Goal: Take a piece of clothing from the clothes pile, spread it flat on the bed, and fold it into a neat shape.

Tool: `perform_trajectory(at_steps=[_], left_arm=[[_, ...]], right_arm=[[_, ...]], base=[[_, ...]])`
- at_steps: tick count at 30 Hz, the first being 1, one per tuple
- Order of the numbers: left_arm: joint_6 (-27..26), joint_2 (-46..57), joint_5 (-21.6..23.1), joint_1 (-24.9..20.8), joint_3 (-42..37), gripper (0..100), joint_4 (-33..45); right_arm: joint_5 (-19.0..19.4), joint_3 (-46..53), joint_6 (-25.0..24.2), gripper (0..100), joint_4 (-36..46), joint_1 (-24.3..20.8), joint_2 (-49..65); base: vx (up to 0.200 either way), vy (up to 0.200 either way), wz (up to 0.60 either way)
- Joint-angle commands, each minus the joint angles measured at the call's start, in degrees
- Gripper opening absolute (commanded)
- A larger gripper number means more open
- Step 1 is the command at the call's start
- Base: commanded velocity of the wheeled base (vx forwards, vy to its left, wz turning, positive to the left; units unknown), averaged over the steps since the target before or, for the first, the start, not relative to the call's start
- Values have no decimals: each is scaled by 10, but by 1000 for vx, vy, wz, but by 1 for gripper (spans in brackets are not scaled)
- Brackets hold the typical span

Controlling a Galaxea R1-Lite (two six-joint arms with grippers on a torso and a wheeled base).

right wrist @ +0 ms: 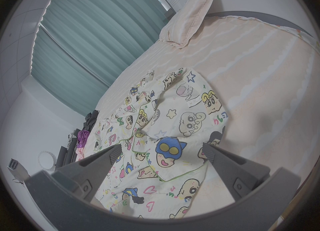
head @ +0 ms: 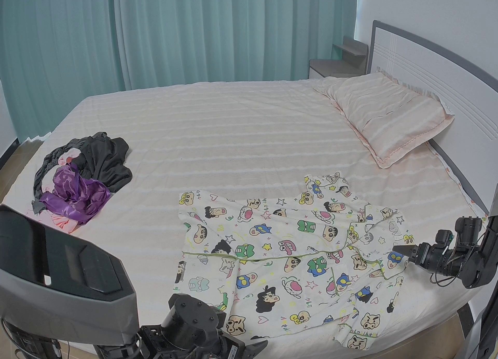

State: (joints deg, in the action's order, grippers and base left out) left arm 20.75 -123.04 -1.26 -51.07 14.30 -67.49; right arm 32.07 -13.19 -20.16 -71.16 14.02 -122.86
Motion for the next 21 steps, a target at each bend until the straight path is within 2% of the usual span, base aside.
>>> perform_trajectory(at_steps=[1, 12, 17, 20, 21], left_arm=[[13, -4, 1, -21, -17, 100, -5], [14, -32, -5, -62, -24, 100, -7], [14, -35, -8, -66, -28, 100, -7], [14, -35, -15, -68, -32, 100, -7], [13, -34, -43, -74, -37, 100, -12]], right_arm=[[0, 0, -1, 100, 0, 0, 1], [-1, 0, -1, 100, 0, 0, 1], [-1, 0, -1, 100, 0, 0, 1], [-1, 1, -1, 100, 0, 0, 1], [0, 1, -1, 100, 0, 0, 1]], base=[[0, 0, 0], [0, 0, 0], [0, 0, 0], [0, 0, 0], [0, 0, 0]])
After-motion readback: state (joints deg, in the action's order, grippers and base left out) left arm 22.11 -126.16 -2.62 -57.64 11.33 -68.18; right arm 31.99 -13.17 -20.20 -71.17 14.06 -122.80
